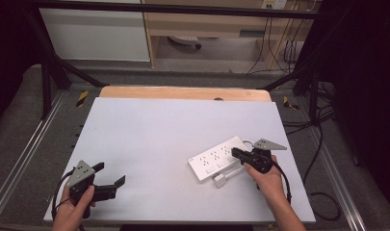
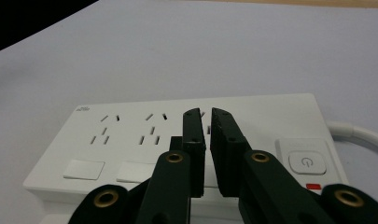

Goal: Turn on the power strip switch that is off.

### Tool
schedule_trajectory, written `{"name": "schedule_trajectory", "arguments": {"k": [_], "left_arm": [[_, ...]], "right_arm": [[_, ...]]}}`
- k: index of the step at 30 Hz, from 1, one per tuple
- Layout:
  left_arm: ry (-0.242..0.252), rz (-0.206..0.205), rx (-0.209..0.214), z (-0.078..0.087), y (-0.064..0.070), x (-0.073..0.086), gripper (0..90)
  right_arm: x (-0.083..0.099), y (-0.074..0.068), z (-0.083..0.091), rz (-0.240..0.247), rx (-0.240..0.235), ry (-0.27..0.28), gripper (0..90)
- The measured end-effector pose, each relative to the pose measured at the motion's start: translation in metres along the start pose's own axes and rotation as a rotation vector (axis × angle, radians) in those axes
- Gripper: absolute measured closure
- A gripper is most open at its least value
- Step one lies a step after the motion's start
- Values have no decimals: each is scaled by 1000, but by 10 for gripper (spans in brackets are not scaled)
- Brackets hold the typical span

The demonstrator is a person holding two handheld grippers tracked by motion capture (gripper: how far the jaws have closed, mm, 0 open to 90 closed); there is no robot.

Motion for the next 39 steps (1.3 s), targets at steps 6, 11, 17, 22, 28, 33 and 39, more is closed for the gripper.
{"name": "schedule_trajectory", "arguments": {"k": [6,11,17,22,28,33,39], "left_arm": [[-2,0,1,0,0,0,55],[-2,-2,3,0,1,0,56],[-4,-1,6,-1,1,1,55],[-6,-2,11,-1,2,1,55],[-9,-4,10,-1,1,2,55],[-10,-8,6,-1,1,2,55],[-10,-6,5,-1,1,2,55]], "right_arm": [[-1,-1,0,2,2,6,813],[-2,-1,0,4,6,9,781],[-4,-3,0,11,8,13,717],[-6,-6,-1,8,5,16,621],[-8,-7,0,3,2,19,530],[-11,-7,0,-10,9,24,414],[-14,-10,-1,-23,11,-6,205]]}}
Point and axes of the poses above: each handheld gripper's, and its own axes: z roughly backward along the jaws, x roughly out of its underside, y roughly to its right, the point moved 8 cm from there along -z, roughly forward along the jaws, and after that the axes turned 13 degrees about z, right-handed, at the moved point
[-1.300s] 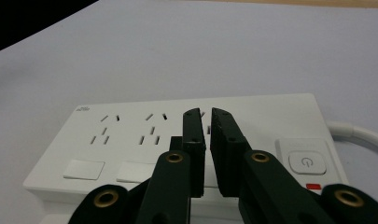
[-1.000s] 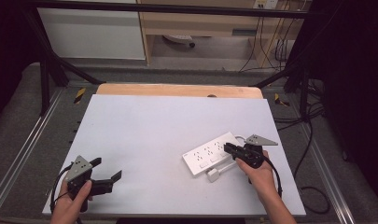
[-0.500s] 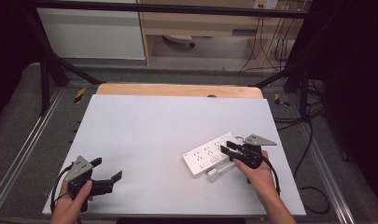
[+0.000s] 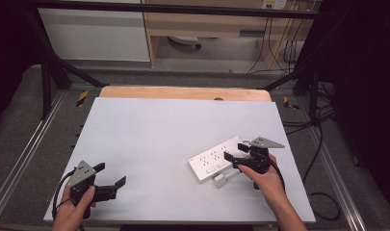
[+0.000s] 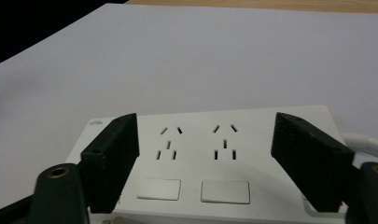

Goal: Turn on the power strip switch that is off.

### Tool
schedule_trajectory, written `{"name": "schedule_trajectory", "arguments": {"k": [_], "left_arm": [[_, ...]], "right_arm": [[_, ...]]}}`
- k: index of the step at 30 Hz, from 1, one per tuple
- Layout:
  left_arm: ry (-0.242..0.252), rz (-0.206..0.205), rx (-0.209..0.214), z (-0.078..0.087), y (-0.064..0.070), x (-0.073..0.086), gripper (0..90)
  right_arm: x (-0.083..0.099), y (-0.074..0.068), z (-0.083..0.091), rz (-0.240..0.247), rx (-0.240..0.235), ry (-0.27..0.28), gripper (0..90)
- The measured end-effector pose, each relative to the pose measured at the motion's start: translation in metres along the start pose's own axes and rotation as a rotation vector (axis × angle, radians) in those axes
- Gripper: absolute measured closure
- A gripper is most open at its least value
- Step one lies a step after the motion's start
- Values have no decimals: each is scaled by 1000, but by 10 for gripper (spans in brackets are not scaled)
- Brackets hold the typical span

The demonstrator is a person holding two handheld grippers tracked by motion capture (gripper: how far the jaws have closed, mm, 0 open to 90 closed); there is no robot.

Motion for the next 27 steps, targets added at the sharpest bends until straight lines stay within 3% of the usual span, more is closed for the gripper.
{"name": "schedule_trajectory", "arguments": {"k": [8,15,21,27], "left_arm": [[1,-2,-2,0,0,0,55],[-3,2,3,-1,0,1,55],[6,0,-4,0,-1,0,55],[11,2,-1,1,0,-1,55]], "right_arm": [[-6,-4,-1,9,15,9,50],[-12,-4,1,19,26,9,34],[-18,1,5,34,66,41,32],[-22,6,12,15,111,63,25]]}}
Point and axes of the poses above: each handheld gripper's, and its own axes: z roughly backward along the jaws, x roughly out of its underside, y roughly to its right, the point moved 8 cm from there along -z, roughly forward along the jaws, and after that the axes turned 13 degrees about z, right-handed, at the moved point
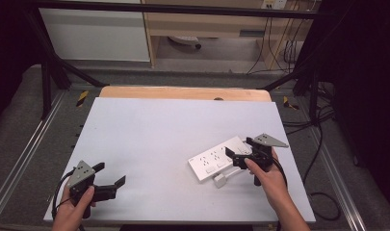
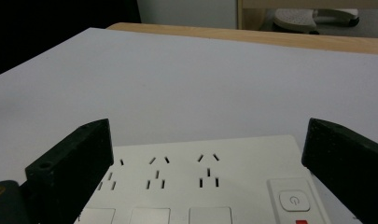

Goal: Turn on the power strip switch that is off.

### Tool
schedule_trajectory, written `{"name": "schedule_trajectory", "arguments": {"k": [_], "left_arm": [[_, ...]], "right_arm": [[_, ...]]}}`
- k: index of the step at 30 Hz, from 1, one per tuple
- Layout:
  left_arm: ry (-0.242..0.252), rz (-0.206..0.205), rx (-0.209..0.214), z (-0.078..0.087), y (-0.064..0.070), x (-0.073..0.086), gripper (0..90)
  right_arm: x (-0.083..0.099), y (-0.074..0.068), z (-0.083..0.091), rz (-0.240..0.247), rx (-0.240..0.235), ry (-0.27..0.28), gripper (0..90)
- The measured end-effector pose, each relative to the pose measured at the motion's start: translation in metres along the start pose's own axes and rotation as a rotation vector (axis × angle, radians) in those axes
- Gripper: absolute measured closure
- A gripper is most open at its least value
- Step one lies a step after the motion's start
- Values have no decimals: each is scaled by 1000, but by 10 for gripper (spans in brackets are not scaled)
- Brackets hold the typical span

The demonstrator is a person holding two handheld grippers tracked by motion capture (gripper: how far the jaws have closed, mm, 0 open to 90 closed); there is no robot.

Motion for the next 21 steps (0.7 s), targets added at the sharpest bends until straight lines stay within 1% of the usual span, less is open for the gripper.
{"name": "schedule_trajectory", "arguments": {"k": [4,8,15,16,18,21], "left_arm": [[-4,1,10,-1,2,1,56],[-3,6,12,-1,1,0,55],[-12,0,2,-1,0,2,55],[-11,1,-3,-1,0,2,55],[-6,10,-3,0,0,1,56],[-6,13,-3,1,-1,1,55]], "right_arm": [[-4,2,6,5,20,19,20],[-8,4,12,11,29,30,20],[-13,9,24,7,37,51,20],[-13,9,25,10,40,52,20],[-14,11,30,13,46,57,20],[-15,14,37,17,57,63,19]]}}
Point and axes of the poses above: each handheld gripper's, and its own axes: z roughly backward along the jaws, x roughly out of its underside, y roughly to its right, the point moved 8 cm from there along -z, roughly forward along the jaws, and after that the axes turned 13 degrees about z, right-handed, at the moved point
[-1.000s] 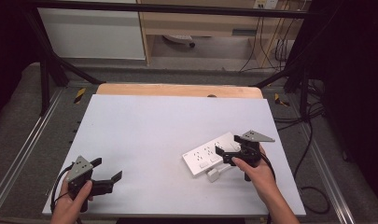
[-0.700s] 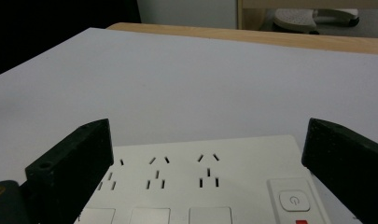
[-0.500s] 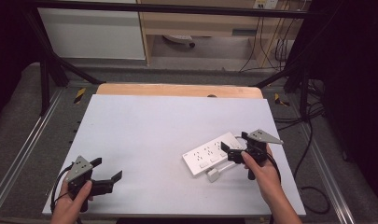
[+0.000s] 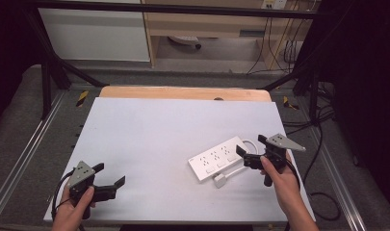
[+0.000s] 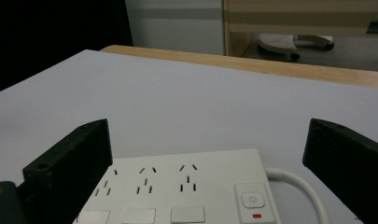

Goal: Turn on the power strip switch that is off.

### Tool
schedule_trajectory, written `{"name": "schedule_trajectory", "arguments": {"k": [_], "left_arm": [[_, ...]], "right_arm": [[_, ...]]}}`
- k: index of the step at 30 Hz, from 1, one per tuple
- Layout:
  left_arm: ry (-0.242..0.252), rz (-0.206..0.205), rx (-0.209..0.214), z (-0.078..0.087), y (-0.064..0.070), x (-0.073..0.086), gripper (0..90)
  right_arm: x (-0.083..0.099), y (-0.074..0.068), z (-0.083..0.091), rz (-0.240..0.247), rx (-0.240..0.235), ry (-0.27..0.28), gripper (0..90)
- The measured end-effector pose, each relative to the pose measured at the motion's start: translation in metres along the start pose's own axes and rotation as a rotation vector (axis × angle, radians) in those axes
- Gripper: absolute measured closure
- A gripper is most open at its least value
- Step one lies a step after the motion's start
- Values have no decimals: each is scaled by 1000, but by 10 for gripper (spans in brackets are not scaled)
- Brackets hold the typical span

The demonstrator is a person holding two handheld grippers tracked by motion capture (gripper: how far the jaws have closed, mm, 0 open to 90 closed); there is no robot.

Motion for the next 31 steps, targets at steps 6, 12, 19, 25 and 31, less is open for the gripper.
{"name": "schedule_trajectory", "arguments": {"k": [6,12,19,25,31], "left_arm": [[-12,-14,7,0,0,1,56],[-15,-3,12,-1,0,1,56],[-11,0,13,-1,-1,1,57],[-11,0,14,-1,-1,1,57],[-19,-9,11,-2,0,2,57]], "right_arm": [[-1,9,14,2,35,11,17],[4,16,28,5,58,14,17],[21,26,41,36,101,-17,17],[50,29,46,26,100,-57,21],[97,25,37,18,52,-198,29]]}}
Point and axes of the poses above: each handheld gripper's, and its own axes: z roughly backward along the jaws, x roughly out of its underside, y roughly to its right, the point moved 8 cm from there along -z, roughly forward along the jaws, and after that the axes turned 13 degrees about z, right-handed, at the moved point
